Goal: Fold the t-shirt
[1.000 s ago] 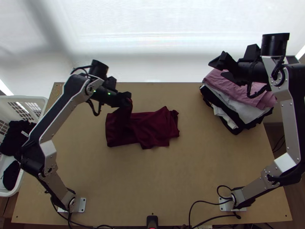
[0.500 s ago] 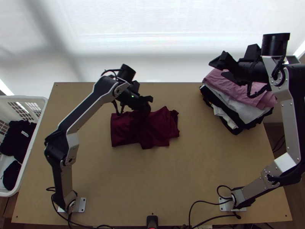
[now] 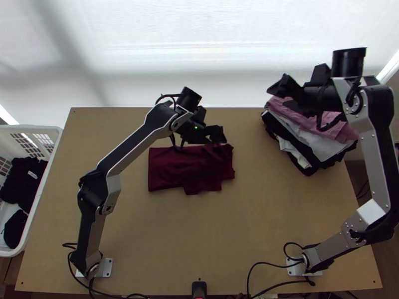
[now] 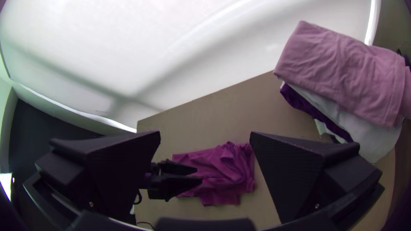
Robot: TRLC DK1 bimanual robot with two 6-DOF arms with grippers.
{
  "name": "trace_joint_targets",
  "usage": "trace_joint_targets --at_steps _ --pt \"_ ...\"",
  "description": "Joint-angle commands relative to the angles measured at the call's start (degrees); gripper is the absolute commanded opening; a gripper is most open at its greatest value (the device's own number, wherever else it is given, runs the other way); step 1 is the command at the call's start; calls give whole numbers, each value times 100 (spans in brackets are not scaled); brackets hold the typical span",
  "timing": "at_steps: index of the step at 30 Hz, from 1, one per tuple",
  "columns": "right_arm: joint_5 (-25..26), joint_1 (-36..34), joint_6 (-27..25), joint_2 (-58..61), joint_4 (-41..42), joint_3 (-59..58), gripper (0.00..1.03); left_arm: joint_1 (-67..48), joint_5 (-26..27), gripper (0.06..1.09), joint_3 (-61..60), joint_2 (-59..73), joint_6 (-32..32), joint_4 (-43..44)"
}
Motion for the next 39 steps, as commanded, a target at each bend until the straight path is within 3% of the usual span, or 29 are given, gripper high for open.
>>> trace_joint_targets --at_steps 1,10,12,16,18,25,39 --pt "20 178 -89 -109 0 -544 98 46 117 104 158 -446 -373 218" --pt "135 899 -247 -56 747 -2047 98 811 134 104 79 -753 -285 77" --pt "653 1259 -308 32 756 -2126 98 995 134 104 71 -815 -250 7" --pt "1207 1874 -326 278 765 -2214 98 1303 134 104 9 -947 -189 -72" --pt "1312 2015 -326 436 765 -2249 98 1417 134 104 0 -1008 -162 -116" --pt "2481 2630 -625 999 756 -2469 98 1725 134 104 -105 -1201 -145 -178" --pt "3202 2955 -774 1843 1117 -2619 98 2041 134 104 -105 -1307 -145 -230"
